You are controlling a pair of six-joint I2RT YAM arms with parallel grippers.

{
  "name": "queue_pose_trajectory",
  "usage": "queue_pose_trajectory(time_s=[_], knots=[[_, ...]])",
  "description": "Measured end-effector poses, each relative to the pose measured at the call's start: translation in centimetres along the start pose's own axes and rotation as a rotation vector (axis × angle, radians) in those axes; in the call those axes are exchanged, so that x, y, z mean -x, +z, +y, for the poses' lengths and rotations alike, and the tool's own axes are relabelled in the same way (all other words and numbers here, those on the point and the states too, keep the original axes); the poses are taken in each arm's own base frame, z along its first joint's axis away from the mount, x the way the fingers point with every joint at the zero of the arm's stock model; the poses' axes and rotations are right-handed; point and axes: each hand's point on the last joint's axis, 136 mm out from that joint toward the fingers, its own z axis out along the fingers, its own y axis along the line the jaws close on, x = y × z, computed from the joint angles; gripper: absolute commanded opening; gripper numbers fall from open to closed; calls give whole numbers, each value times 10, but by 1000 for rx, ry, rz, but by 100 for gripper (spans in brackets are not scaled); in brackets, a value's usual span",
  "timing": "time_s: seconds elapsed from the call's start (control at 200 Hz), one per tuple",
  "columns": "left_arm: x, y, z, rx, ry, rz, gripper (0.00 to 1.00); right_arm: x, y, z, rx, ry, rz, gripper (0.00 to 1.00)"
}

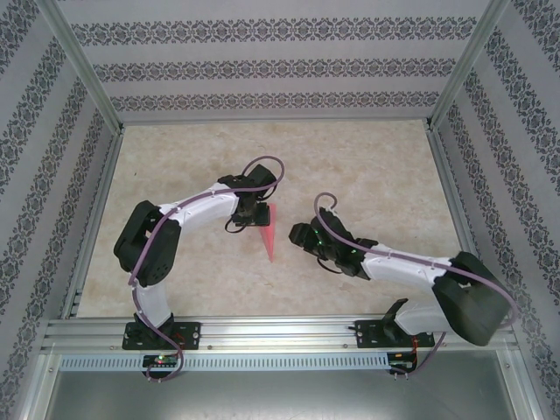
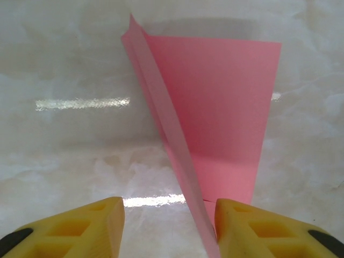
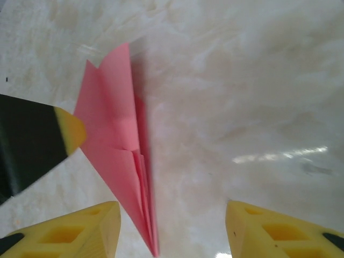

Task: Fold a paper plane with a square sheet of paper (pick it up from the middle)
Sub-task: Fold the wing for the fifth time at the center of the table, then move a paper plane to the center of the table.

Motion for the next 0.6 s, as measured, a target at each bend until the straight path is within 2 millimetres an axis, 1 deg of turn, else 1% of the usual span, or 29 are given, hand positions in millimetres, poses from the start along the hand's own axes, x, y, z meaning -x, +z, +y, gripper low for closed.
queue_pose_trajectory(time_s=[0.055,0.16,0.265,0.31,0.43,0.53,0.599], knots=[[-1,1,1,-1,-4,6,44,-1,8,4,9,-1,12,54],[-6,6,8,2,-14,24,42,-7,20,5,11,-1,46,53],[-12,11,18,15,-27,48,34,-11,28,6,13,-1,73,53],[-14,12,22,19,-32,54,28,-13,31,7,15,0,83,53],[-18,10,30,18,-49,54,19,-16,39,13,33,-1,109,52],[-21,7,38,8,-65,48,15,-17,45,21,56,-1,127,52],[-22,6,42,-6,-77,45,14,-16,47,27,72,-4,131,52]])
